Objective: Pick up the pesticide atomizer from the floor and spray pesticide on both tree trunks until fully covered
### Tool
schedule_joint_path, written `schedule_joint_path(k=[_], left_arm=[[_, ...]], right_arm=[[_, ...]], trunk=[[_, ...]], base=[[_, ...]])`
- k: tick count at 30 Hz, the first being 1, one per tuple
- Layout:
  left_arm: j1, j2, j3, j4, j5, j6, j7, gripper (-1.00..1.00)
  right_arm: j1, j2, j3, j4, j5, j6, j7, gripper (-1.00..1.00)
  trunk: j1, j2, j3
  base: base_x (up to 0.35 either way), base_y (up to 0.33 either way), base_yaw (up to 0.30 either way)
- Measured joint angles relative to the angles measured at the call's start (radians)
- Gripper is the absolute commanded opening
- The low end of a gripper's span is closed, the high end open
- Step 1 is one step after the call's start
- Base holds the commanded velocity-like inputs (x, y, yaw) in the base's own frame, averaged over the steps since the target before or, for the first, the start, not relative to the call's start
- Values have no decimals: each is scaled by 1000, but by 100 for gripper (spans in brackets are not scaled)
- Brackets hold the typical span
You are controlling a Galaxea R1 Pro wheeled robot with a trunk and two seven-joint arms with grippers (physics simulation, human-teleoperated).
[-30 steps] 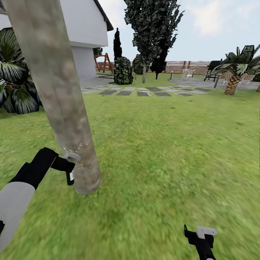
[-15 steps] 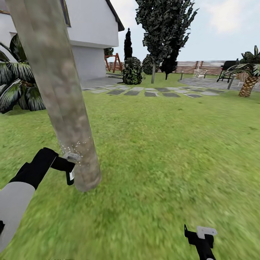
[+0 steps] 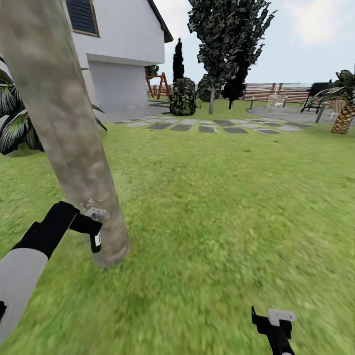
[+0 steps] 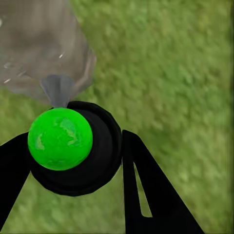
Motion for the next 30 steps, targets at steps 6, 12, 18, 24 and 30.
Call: schedule_joint_path(k=[6,12,18,24,30], left_arm=[[0,0,0,0,0,0,0,-100],[0,1,0,0,-1,0,0,-100],[1,10,-1,5,-2,0,1,-100],[29,12,1,14,-6,-3,62,-100],[50,2,2,16,11,-2,120,-100]], right_arm=[[0,0,0,0,-1,0,0,100],[0,1,0,0,-1,0,0,100],[0,1,0,0,-1,0,0,100],[0,1,0,0,-1,0,0,100],[0,1,0,0,-1,0,0,100]], trunk=[[0,0,0],[0,0,0],[0,0,0],[0,0,0],[0,0,0]], base=[[118,-252,100],[116,-253,274],[115,-253,277],[112,-254,277],[157,-248,238]])
